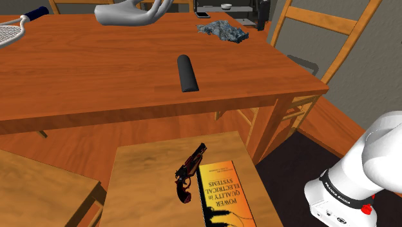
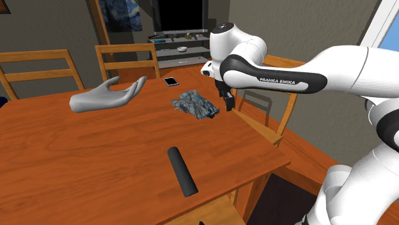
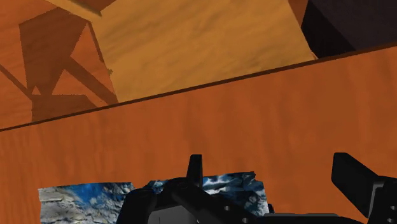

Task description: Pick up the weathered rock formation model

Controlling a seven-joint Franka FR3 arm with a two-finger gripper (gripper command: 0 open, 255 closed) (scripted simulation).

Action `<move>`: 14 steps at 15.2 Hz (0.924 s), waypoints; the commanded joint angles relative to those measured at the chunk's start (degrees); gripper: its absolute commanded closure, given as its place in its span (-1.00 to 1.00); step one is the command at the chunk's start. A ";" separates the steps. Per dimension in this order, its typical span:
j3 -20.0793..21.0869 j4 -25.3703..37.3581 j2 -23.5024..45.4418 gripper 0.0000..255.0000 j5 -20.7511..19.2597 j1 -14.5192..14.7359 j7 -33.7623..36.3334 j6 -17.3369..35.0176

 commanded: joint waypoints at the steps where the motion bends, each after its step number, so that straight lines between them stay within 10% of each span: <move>1: 0.43 3.26 3.24 -1.00 -0.82 0.67 -3.48 0.53; 10: 0.20 -3.92 1.97 -1.00 -1.03 0.58 -1.62 6.14; 11: 0.16 -4.22 1.71 1.00 -1.03 0.55 -1.66 6.20; 14: 0.15 -4.15 1.73 1.00 -1.03 0.54 -1.70 6.17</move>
